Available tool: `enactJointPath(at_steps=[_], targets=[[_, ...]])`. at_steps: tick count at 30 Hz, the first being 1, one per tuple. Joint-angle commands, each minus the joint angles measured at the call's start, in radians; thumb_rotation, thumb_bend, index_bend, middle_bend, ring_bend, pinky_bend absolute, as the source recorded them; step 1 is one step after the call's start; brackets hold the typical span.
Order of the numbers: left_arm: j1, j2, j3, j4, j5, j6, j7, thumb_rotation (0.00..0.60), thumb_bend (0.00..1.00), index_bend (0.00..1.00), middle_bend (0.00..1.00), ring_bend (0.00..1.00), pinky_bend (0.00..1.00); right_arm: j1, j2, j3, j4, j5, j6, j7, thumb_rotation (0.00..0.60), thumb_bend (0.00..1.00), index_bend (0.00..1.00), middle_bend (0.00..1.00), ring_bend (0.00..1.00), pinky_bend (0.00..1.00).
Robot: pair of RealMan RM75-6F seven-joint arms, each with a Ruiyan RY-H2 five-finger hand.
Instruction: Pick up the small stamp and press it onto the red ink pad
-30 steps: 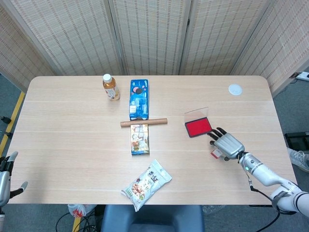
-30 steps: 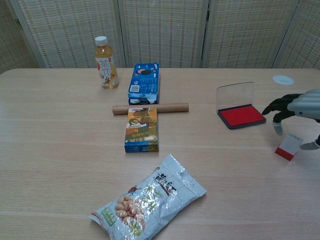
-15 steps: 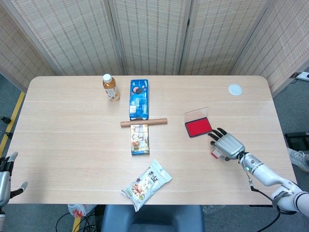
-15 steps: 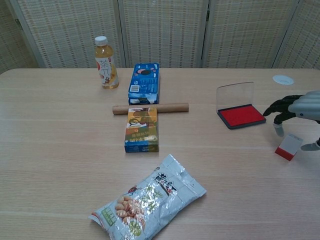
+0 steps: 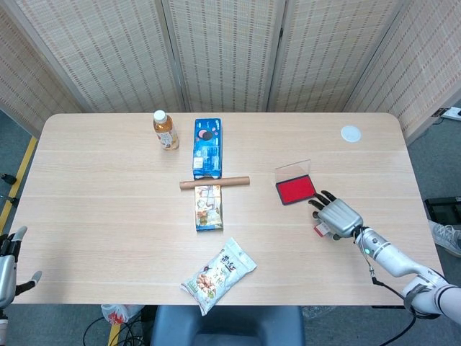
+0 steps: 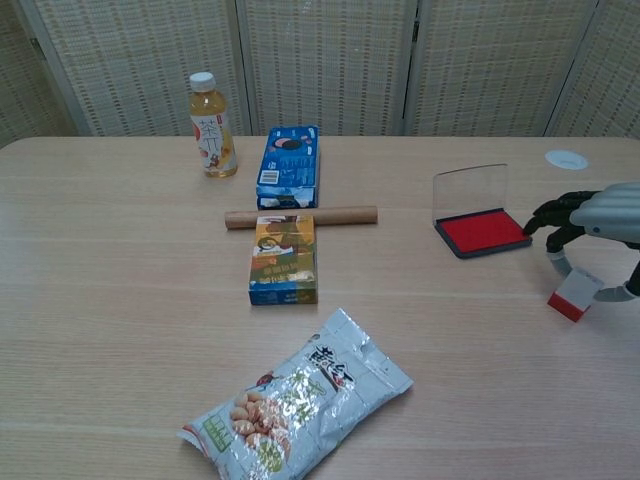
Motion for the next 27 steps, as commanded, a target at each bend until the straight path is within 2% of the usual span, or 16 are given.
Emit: enactJointPath(at_steps=[1,5,11,13,15,18,21,27], targets=[[0.0,0.001,0.001,0.002,0.003,0.0,-0.004,0.6,0.23,0.09,0.2,0.14,0.31,-0.003,-0.003,0.002,0.001,0.003,0.007,-0.01,0.6,0.28,0.62,0.17,0.0,0.0],[-0.001,0.003,0.002,0.004,0.007,-0.003,-0.01,0.6,0.23,0.09,0.2,0.14,0.31,-0.011,-0.002,0.011,-0.005,0.012,0.024,-0.032,0.6,0.28,0.7,0.27,0.01,0.0],[-0.002,0.006,0.004,0.004,0.011,-0.007,-0.017,0.6,0.23,0.08,0.2,0.14,0.31,-0.026,0.007,0.038,-0.024,0.022,0.087,-0.044,0.6,0.27,0.8,0.53,0.19,0.02],[-0.003,0.006,0.004,0.003,0.011,-0.009,-0.018,0.6,0.23,0.08,0.2,0.14,0.31,-0.024,0.013,0.051,-0.034,0.031,0.091,-0.046,0.6,0.27,0.81,0.59,0.26,0.12],[-0.004,0.007,0.005,0.002,0.011,-0.012,-0.019,0.6,0.23,0.08,0.2,0.14,0.31,-0.015,0.019,0.067,-0.049,0.049,0.078,-0.054,0.6,0.27,0.81,0.67,0.39,0.35],[-0.007,0.008,0.006,0.002,0.008,-0.02,-0.019,0.6,0.23,0.08,0.2,0.14,0.31,0.01,0.026,0.094,-0.078,0.09,0.022,-0.084,0.6,0.28,0.82,0.8,0.6,0.6],[-0.01,0.011,0.007,0.002,0.008,-0.029,-0.022,0.6,0.23,0.08,0.2,0.14,0.31,0.034,0.023,0.123,-0.096,0.143,-0.04,-0.131,0.6,0.28,0.86,0.89,0.7,0.7],[-0.012,0.029,0.015,-0.003,0.026,-0.039,-0.059,0.6,0.23,0.08,0.2,0.14,0.31,0.088,0.005,0.196,-0.118,0.3,-0.188,-0.187,0.6,0.29,0.89,0.97,0.76,0.75]])
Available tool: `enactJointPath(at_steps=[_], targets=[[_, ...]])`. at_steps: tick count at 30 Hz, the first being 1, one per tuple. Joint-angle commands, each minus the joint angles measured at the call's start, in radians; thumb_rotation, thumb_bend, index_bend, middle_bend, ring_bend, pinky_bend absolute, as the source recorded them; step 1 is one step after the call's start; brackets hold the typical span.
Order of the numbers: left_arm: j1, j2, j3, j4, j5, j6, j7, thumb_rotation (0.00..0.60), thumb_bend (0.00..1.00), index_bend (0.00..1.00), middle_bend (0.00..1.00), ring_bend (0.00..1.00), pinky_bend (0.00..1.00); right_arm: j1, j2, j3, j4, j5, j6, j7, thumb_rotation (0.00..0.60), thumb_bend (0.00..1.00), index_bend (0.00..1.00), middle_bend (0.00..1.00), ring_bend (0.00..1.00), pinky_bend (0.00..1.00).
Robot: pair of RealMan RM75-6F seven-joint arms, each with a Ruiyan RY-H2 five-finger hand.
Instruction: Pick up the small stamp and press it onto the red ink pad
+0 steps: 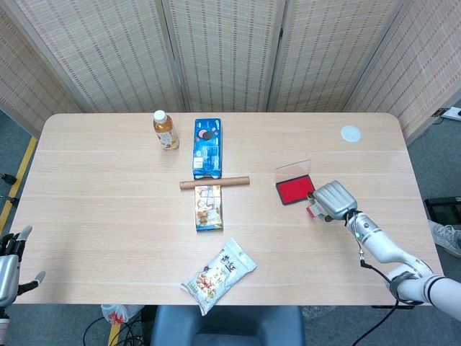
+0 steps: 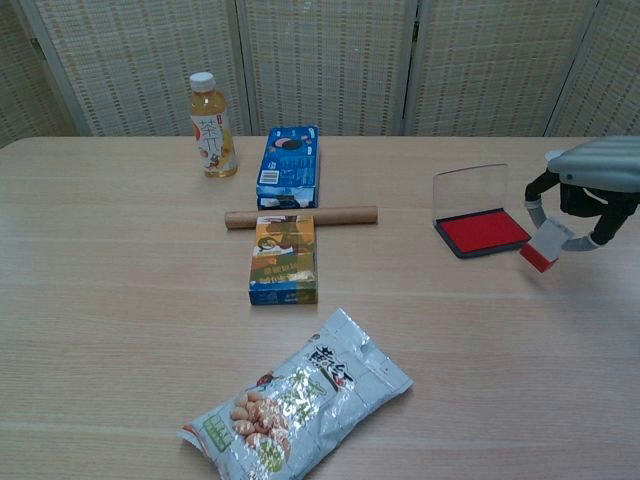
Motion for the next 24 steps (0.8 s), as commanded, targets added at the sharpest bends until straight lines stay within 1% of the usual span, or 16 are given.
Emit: enactJointPath(at_steps=[1,6,11,17,21,24], targets=[[-0.002,0.009,0.003,-0.001,0.008,-0.007,-0.018,0.6,0.23,0.08,0.2,0.14,0.31,0.045,-0.012,0.058,-0.016,0.108,-0.096,-0.039,0.6,0.29,0.89,0.97,0.77,0.75],[-0.013,0.021,0.004,0.001,0.008,-0.034,-0.05,0.6,0.23,0.08,0.2,0.14,0.31,0.096,-0.035,0.107,0.016,0.237,-0.185,-0.094,0.6,0.3,0.91,0.98,0.78,0.75],[-0.02,0.034,0.005,0.003,0.01,-0.052,-0.081,0.6,0.23,0.08,0.2,0.14,0.31,0.149,-0.075,0.137,0.064,0.356,-0.243,-0.155,0.6,0.31,0.91,0.98,0.78,0.75],[-0.019,0.048,0.008,0.004,0.017,-0.056,-0.115,0.6,0.23,0.09,0.2,0.14,0.31,0.211,-0.132,0.143,0.145,0.477,-0.288,-0.232,0.6,0.31,0.91,0.98,0.78,0.75],[-0.018,0.057,0.009,0.006,0.019,-0.056,-0.137,0.6,0.23,0.09,0.2,0.14,0.31,0.257,-0.178,0.135,0.212,0.565,-0.317,-0.28,0.6,0.31,0.91,0.98,0.78,0.75],[-0.019,0.061,0.009,0.008,0.018,-0.06,-0.148,0.6,0.23,0.09,0.2,0.14,0.31,0.279,-0.203,0.127,0.25,0.61,-0.33,-0.302,0.6,0.31,0.91,0.98,0.78,0.75]])
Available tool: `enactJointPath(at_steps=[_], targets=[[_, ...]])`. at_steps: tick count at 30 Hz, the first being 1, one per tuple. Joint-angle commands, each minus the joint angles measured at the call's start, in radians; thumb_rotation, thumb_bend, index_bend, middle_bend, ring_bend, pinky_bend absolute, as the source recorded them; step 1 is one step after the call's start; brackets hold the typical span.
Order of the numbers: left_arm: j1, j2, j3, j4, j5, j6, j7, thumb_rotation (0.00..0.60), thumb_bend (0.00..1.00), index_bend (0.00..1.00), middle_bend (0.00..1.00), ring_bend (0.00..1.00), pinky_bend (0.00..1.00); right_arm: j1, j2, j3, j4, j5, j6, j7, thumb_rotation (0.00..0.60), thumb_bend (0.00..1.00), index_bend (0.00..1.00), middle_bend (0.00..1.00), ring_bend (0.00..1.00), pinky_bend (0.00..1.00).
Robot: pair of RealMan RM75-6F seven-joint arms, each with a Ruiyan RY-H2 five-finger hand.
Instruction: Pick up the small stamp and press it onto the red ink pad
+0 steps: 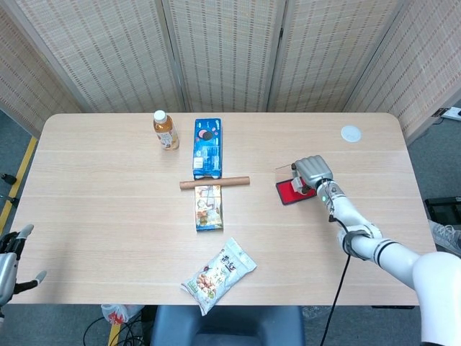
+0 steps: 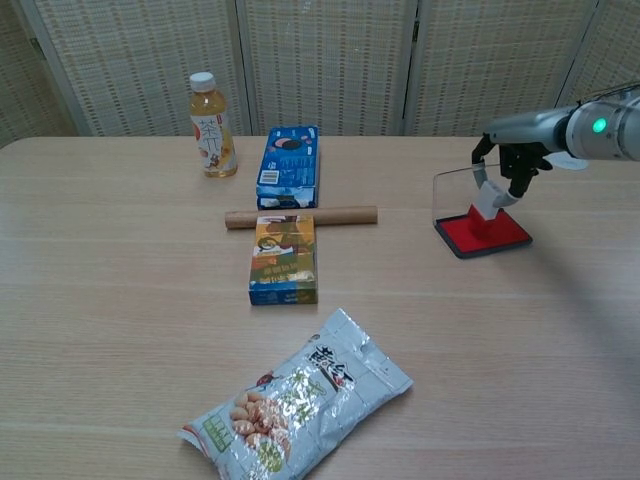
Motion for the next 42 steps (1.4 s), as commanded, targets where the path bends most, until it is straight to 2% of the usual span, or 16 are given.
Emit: enactJointPath(at_steps=[1,20,32,37,42], targets=[[-0.001,0.003,0.0,0.002,-0.002,-0.003,-0.008,0.6,0.23,0.09,0.2,0.14,0.31,0.033,-0.036,-0.011,0.049,0.055,-0.023,-0.033,0.6,0.31,0.91,0.98,0.78,0.75],[0.0,0.006,0.0,0.002,-0.008,-0.002,-0.015,0.6,0.23,0.09,0.2,0.14,0.31,0.073,-0.08,-0.072,0.111,0.15,-0.043,-0.079,0.6,0.32,0.91,0.98,0.78,0.75],[0.002,0.005,0.001,0.002,-0.002,0.005,-0.015,0.6,0.23,0.09,0.2,0.14,0.31,0.075,-0.108,-0.084,0.151,0.15,-0.043,-0.074,0.6,0.32,0.91,0.98,0.78,0.75],[0.002,0.003,0.002,0.002,-0.004,0.006,-0.009,0.6,0.23,0.09,0.2,0.14,0.31,0.066,-0.073,-0.076,0.101,0.132,-0.018,-0.061,0.6,0.32,0.91,0.98,0.78,0.75],[0.0,0.0,0.0,0.003,-0.014,0.001,-0.001,0.6,0.23,0.09,0.2,0.14,0.31,0.043,0.012,-0.066,-0.032,0.103,0.048,-0.051,0.6,0.32,0.91,0.98,0.78,0.75]])
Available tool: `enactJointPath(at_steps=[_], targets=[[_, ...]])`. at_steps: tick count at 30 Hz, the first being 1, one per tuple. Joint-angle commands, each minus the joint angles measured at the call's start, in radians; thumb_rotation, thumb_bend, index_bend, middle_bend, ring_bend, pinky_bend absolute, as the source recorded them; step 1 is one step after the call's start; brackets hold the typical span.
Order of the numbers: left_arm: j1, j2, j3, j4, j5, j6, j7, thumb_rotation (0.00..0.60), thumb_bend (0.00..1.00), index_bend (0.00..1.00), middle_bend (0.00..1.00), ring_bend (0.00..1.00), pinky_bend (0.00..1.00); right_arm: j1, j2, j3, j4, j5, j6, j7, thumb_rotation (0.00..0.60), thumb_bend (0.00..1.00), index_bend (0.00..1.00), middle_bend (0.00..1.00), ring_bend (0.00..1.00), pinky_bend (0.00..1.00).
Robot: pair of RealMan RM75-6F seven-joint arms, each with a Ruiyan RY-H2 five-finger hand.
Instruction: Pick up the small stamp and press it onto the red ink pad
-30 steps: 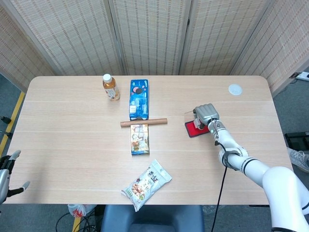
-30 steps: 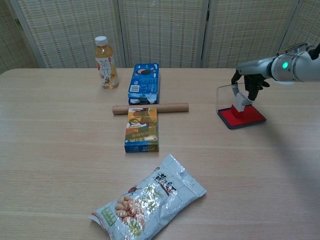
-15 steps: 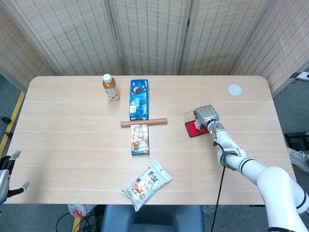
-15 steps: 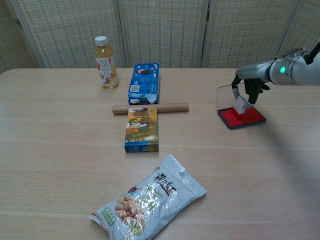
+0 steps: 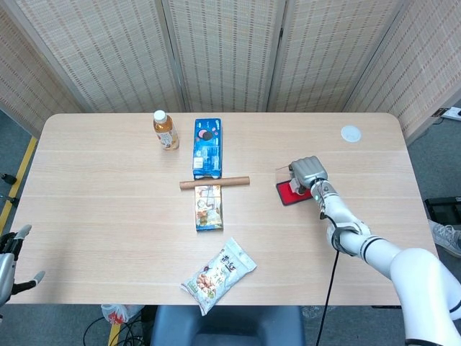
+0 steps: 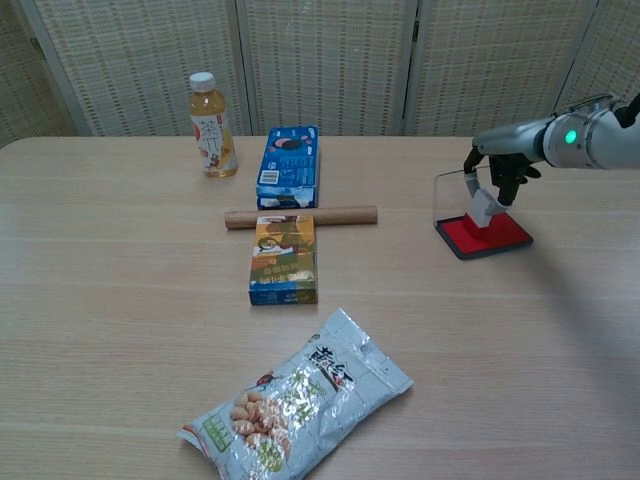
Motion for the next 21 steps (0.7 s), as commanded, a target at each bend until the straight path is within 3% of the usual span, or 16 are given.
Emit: enactJointPath(at_steps=[1,8,12,21], targets=[[-0.001,-0.001,-0.002,0.001,-0.006,-0.002,0.003,0.6,0.23,0.09,0.2,0.14,0.31,-0.023,0.077,0.006,-0.117,-0.027,0.061,0.005,0.6,0.32,0.91,0.98,0.78,0.75],[0.001,0.002,-0.014,-0.001,-0.016,0.008,-0.009,0.6,0.23,0.09,0.2,0.14,0.31,-0.07,0.227,-0.04,-0.391,-0.06,0.18,-0.06,0.6,0.33,0.91,0.97,0.78,0.75],[0.006,0.007,-0.017,-0.004,-0.013,0.022,-0.022,0.6,0.23,0.09,0.2,0.14,0.31,-0.096,0.27,-0.069,-0.489,-0.08,0.219,-0.084,0.6,0.33,0.91,0.96,0.78,0.75],[0.0,0.005,-0.02,0.005,-0.026,0.009,-0.013,0.6,0.23,0.09,0.2,0.14,0.31,-0.13,0.257,-0.128,-0.533,-0.129,0.262,-0.15,0.6,0.32,0.91,0.91,0.76,0.75]])
